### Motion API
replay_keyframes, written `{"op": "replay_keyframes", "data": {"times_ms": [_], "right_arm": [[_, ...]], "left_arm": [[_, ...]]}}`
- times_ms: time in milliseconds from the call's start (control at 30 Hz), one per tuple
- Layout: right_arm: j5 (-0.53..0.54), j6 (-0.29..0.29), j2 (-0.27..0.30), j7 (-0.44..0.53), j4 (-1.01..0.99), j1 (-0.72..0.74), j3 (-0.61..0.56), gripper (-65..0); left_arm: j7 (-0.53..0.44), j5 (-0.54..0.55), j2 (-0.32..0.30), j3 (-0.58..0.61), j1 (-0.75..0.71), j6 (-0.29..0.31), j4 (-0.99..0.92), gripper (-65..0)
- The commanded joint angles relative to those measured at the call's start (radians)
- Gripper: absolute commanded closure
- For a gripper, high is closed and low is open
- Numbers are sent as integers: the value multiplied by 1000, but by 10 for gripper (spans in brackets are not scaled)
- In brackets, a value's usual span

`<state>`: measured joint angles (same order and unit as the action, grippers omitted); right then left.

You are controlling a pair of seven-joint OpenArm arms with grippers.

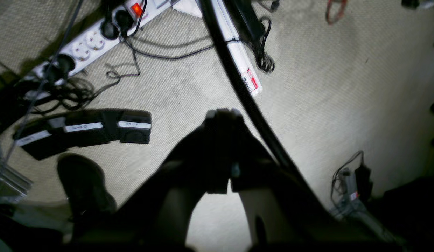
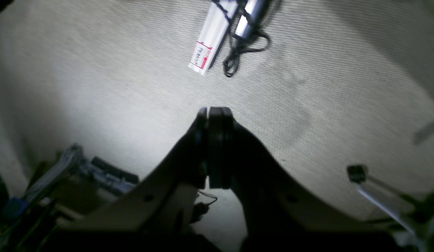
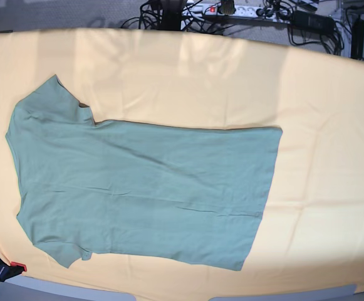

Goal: Fold the T-shirt properly
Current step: 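Move both grippers from rest toward the shirt's shoulder corners, then lower both grippers and grasp the shirt's shoulder and collar-side corners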

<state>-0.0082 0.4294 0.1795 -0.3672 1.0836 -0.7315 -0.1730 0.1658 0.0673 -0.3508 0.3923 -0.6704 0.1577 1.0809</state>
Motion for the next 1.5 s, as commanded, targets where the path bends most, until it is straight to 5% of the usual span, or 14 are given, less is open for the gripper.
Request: {"op": "replay_keyframes", "data": {"times_ms": [0,267,367,467,567,733,933,1133,1233,1467], "right_arm": [[20,12,17,3,71,-64,2,0],[59,-133,152,-105,628,-442,3,0],[-5,-180,191,-107,808,-565,3,0],[-104,-244,209,-156,968,-578,3,0],[-104,-270,220,-302,1072,-578,3,0],[-178,-352,223,-290,1174,-578,3,0],[-361,-444,235,-246,1273,-578,14,0],[-484,-539,300,-214,1273,-578,148,0],[-469,-513,335,-173,1273,-546,249,0],[-247,-257,356,-96,1273,-335,392,0]], "left_arm": [[11,-3,-26,1,-48,6,54,0],[132,-63,-187,-53,-263,2,472,0],[133,-63,-234,-135,-349,3,615,0],[159,-63,-265,-248,-423,7,755,0],[183,-55,-283,-361,-481,14,888,0],[183,-27,-286,-526,-532,80,1047,0],[179,47,-287,-660,-496,87,1176,0],[174,46,-330,-709,-430,119,1192,0],[172,46,-365,-709,-357,120,1192,0],[146,45,-450,-709,-172,120,1182,0]]}}
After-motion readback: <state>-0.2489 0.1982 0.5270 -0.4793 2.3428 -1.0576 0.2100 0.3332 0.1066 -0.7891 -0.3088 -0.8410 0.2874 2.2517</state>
